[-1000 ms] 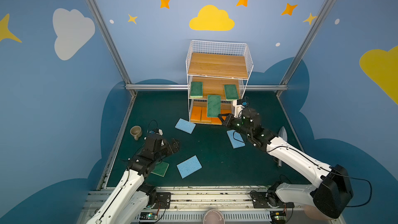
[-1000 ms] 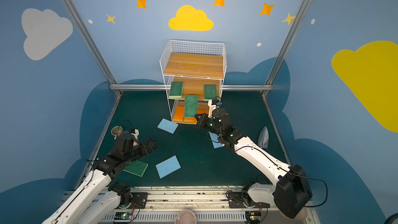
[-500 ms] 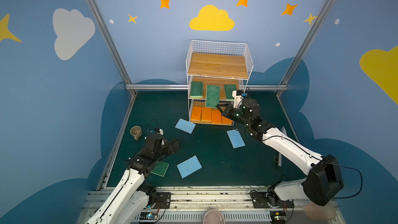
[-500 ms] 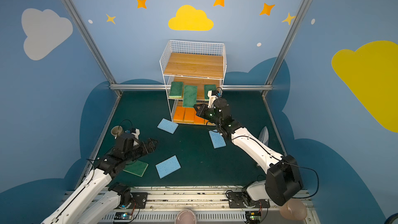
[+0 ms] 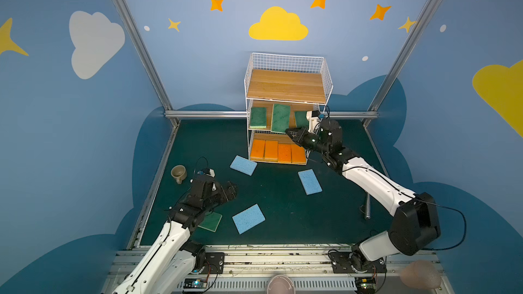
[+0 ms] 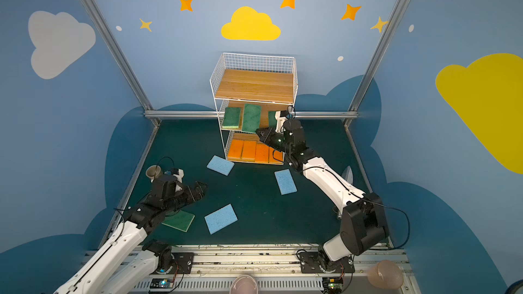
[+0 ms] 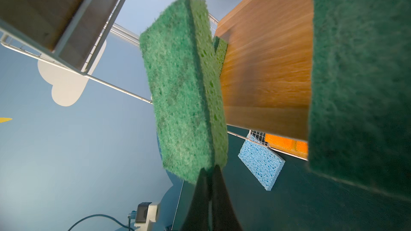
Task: Arrange cleaning sponges on a shelf
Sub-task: Place the cleaning sponge at the shelf.
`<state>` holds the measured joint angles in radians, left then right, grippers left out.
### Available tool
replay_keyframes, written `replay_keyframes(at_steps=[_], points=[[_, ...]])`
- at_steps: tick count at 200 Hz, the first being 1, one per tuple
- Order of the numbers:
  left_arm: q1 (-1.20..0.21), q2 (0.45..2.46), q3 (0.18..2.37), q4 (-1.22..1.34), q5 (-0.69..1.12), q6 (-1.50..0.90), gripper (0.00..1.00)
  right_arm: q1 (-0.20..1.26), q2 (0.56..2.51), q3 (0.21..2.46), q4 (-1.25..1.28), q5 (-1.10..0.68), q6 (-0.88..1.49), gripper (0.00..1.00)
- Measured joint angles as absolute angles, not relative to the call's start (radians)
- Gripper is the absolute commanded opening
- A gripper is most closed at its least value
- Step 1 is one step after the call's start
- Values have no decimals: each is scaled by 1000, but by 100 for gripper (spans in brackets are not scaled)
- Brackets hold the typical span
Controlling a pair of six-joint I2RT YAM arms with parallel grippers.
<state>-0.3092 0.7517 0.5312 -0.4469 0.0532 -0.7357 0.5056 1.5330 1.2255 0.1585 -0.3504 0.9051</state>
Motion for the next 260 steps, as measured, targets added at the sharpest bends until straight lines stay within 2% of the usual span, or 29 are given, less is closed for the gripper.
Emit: replay_keyframes(at_steps=[153, 260], points=[[-309, 755, 531, -447, 53, -724, 100, 490, 1646, 1426, -9, -384, 877, 0], [-309, 759, 531, -447, 52, -722, 100, 486, 1676, 1454, -69, -359, 860, 0]])
